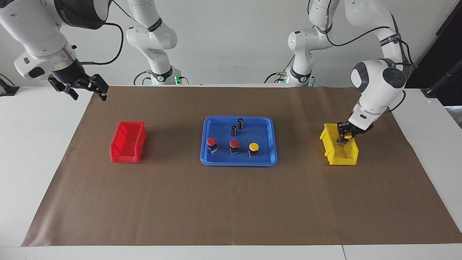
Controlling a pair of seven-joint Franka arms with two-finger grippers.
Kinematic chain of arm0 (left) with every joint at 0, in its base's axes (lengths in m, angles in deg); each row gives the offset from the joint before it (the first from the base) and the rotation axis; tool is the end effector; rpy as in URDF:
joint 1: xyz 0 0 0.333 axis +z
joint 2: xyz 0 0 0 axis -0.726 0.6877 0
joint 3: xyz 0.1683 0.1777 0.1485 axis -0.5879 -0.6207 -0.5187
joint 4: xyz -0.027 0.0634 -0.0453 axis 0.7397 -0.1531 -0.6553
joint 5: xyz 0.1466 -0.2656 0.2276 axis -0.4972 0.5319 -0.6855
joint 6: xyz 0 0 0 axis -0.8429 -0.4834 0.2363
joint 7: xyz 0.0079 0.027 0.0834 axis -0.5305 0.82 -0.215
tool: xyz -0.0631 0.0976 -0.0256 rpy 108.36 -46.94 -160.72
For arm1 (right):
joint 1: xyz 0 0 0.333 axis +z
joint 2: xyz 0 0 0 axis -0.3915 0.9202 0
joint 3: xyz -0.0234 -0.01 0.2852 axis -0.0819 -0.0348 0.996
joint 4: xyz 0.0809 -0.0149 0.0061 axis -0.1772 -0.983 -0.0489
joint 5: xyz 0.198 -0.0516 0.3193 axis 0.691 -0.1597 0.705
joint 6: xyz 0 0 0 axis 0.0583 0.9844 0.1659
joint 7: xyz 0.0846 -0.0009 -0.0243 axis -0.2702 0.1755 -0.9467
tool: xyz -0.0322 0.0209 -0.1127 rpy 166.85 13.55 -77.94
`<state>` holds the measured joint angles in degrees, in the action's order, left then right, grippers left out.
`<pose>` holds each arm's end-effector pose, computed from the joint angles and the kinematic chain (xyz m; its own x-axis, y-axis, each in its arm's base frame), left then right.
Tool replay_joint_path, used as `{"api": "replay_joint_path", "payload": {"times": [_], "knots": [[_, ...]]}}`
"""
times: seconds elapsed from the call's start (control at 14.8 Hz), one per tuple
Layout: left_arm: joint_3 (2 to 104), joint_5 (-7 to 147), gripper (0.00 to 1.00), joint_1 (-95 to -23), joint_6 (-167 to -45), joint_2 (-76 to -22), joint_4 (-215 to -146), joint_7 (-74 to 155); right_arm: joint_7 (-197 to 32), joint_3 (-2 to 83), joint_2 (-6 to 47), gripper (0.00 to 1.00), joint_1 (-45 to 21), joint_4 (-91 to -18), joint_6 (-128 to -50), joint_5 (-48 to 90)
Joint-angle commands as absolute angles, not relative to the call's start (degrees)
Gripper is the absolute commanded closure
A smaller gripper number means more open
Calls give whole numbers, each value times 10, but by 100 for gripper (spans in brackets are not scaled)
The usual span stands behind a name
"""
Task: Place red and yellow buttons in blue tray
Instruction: 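Carry the second yellow button into the tray with the left gripper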
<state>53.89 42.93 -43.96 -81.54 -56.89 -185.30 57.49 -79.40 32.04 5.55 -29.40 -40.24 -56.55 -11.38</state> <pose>0.5447 -0.0088 0.4083 0.9967 -0.0715 -0.0373 -0.0727 -0.9968 -0.0328 0.5261 -0.0751 0.5740 0.9941 -0.0484 -0.0967 -0.0463 -0.9987 0.0234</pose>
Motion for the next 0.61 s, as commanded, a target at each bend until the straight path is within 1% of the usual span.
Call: {"api": "replay_joint_path", "payload": {"times": [0.0, 0.14, 0.27, 0.41, 0.54], "knots": [[544, 424, 99, -500, -739, -538, -1749, 507, -799, 331, 49, 0, -300, -405, -555, -118], [546, 423, 99, -543, -779, -533, -1759, 401, -799, 332, 48, 0, -298, -405, -555, -124], [547, 428, 98, -602, -821, -520, -1769, 317, -801, 332, 48, 0, -299, -407, -556, -123], [547, 428, 98, -645, -852, -497, -1770, 261, -800, 332, 48, 0, -299, -407, -557, -123], [547, 429, 99, -672, -868, -488, -1777, 244, -799, 332, 45, 0, -299, -414, -559, -122]]}}
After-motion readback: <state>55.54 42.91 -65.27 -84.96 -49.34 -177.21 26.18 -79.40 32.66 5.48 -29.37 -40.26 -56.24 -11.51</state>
